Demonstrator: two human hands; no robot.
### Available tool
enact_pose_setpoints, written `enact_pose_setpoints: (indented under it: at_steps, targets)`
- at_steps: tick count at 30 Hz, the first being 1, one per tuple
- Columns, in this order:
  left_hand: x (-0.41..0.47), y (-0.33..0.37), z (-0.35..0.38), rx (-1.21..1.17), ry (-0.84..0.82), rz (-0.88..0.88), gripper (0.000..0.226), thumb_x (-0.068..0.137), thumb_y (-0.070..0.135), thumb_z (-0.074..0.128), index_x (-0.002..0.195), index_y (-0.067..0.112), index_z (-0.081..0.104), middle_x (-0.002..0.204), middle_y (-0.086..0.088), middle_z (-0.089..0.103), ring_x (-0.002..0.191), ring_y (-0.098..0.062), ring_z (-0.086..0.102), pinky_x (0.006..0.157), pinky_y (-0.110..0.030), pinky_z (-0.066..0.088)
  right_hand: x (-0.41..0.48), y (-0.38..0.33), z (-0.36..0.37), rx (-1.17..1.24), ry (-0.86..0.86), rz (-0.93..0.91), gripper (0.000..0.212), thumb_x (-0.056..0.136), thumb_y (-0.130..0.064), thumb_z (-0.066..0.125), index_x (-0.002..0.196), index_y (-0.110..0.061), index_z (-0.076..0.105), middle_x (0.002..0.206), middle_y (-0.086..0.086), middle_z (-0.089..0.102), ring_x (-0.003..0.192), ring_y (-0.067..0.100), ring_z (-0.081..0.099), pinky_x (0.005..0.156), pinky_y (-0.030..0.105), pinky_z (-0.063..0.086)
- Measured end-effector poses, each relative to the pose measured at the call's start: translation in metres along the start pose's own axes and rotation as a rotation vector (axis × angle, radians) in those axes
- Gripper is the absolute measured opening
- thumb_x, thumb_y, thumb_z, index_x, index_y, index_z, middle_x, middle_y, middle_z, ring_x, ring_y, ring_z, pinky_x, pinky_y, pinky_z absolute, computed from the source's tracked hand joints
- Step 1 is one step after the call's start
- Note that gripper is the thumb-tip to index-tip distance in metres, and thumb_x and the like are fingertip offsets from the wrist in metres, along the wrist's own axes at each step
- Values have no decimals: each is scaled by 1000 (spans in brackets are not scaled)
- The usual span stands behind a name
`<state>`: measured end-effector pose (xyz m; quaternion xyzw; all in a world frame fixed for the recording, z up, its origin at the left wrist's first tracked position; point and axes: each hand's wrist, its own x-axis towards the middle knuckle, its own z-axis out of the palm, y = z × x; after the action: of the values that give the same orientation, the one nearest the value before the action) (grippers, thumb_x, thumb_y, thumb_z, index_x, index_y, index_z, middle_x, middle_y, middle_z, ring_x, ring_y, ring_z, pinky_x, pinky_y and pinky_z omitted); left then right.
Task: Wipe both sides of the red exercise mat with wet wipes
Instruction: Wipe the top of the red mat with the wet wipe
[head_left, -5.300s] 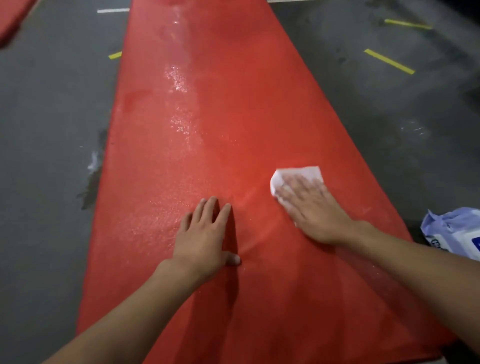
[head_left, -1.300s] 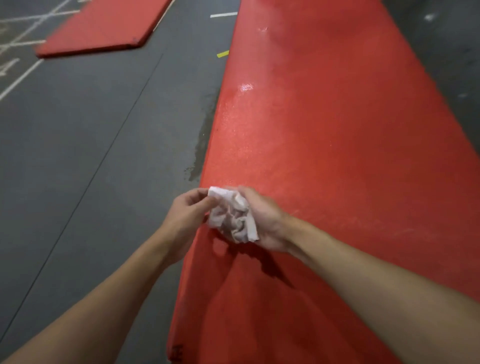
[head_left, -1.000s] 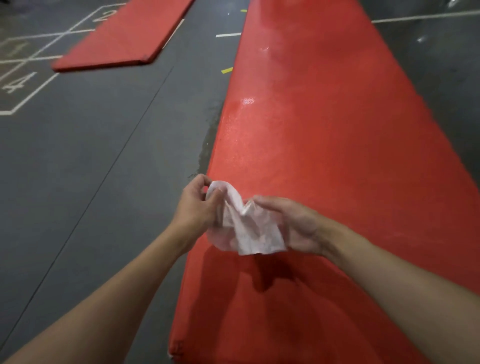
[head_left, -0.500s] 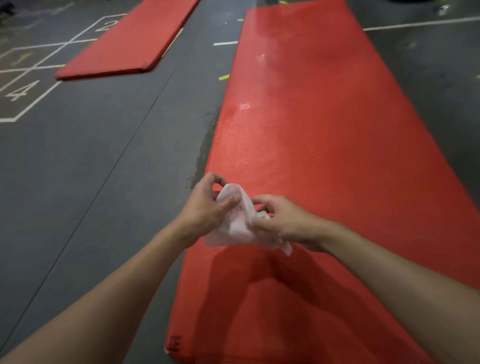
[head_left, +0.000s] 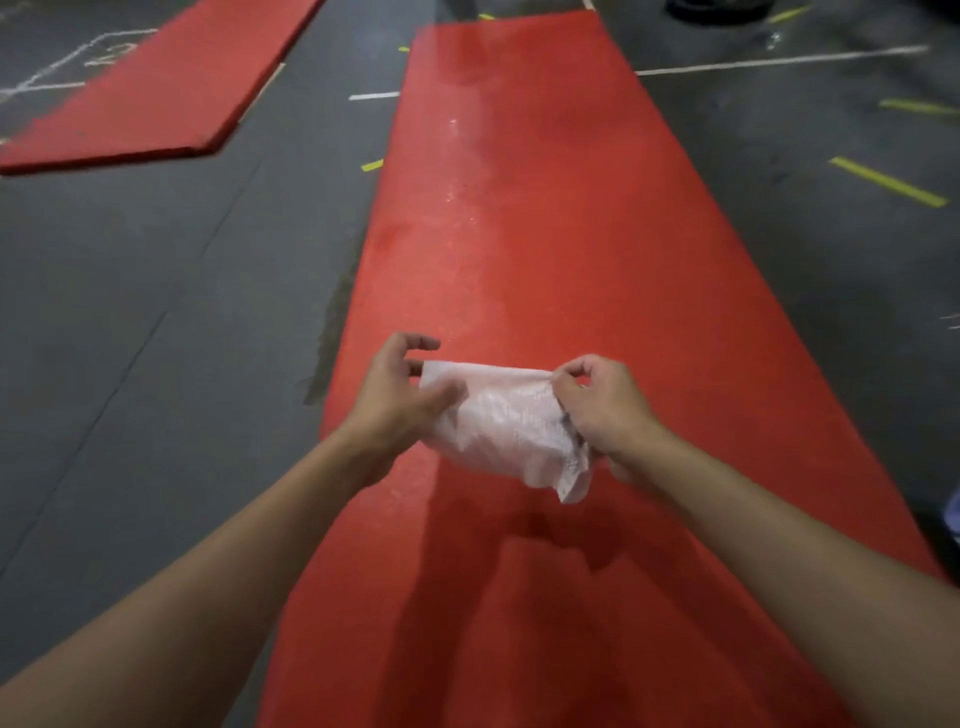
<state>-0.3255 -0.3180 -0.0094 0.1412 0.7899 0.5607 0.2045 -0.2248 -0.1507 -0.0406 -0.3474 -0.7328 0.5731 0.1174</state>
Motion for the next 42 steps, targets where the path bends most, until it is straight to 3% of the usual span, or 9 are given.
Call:
enact_pose_setpoints:
  at_steps: [3, 5, 8, 12, 16, 23, 32, 38, 42]
  targets:
    - [23, 19, 46, -177, -50, -6, 44, 89, 4, 67, 127, 17, 47, 128, -16, 55, 89, -22, 62, 72, -37, 54, 19, 5, -49, -7, 188, 13, 18, 93, -13, 54, 79, -17, 62, 60, -1, 60, 47, 7, 53, 39, 18, 38]
    - [36, 27, 79, -216, -172, 1, 53, 91, 7, 66, 136, 22, 41, 140, -4, 42, 113, -19, 57, 79, -26, 53, 33, 18, -90, -153, 382, 55, 14, 96, -18, 52, 100, -10, 63, 91, 13, 68, 81, 23, 63, 68, 30, 51]
    - [49, 18, 120, 297, -336, 175, 66, 89, 8, 64, 146, 19, 31, 147, -6, 29, 136, -19, 37, 104, -23, 37, 28, 51, -137, -619, 426, 198, 46, 95, -23, 50, 136, -6, 41, 137, 24, 46, 127, 40, 43, 104, 46, 37]
    - [50, -7, 162, 918, -590, 265, 95, 81, 46, 72, 154, 21, 16, 162, -13, 4, 151, -29, 1, 121, -46, 11, 15, 91, -147, -1000, 348, -61, 68, 94, -23, 51, 155, -15, 20, 161, 13, 19, 150, 30, 14, 121, 45, 16]
    - [45, -16, 190, 1134, -637, 190, 113, 65, 79, 65, 151, 43, 1, 163, -12, -8, 148, -40, -12, 114, -66, 1, 43, 100, -152, -1121, 58, -281, 60, 102, -21, 34, 158, -24, 11, 166, 2, 7, 153, 19, -3, 123, 44, 5]
    - [40, -15, 215, 1256, -528, 177, 92, 75, 76, 58, 147, 40, 13, 159, -24, -7, 143, -53, -12, 107, -76, 5, 88, 122, -167, -1183, -218, -334, 55, 104, -43, 13, 157, -36, 4, 166, -6, -6, 152, 12, -10, 123, 38, -6]
    - [38, -17, 213, 1276, -536, 189, 93, 78, 76, 53, 149, 40, 5, 159, -23, -10, 143, -53, -14, 107, -76, 4, 85, 142, -168, -1157, 145, -29, 62, 97, -50, 6, 157, -34, 8, 167, 3, -3, 152, 21, -11, 121, 53, -4]
    - [37, -21, 207, 1299, -570, 226, 95, 79, 80, 48, 151, 40, -1, 160, -22, -12, 144, -50, -15, 109, -74, 4, 90, 144, -174, -1164, 152, -43, 64, 96, -50, 7, 157, -32, 12, 167, 4, 2, 153, 21, -6, 122, 48, -2]
    - [46, -21, 188, 1254, -673, 245, 100, 76, 71, 62, 150, 46, 0, 161, -13, -17, 147, -41, -18, 115, -67, 3, 94, 138, -168, -1167, 168, -22, 63, 98, -46, 10, 158, -27, 10, 167, 6, 0, 153, 21, -8, 122, 46, -5]
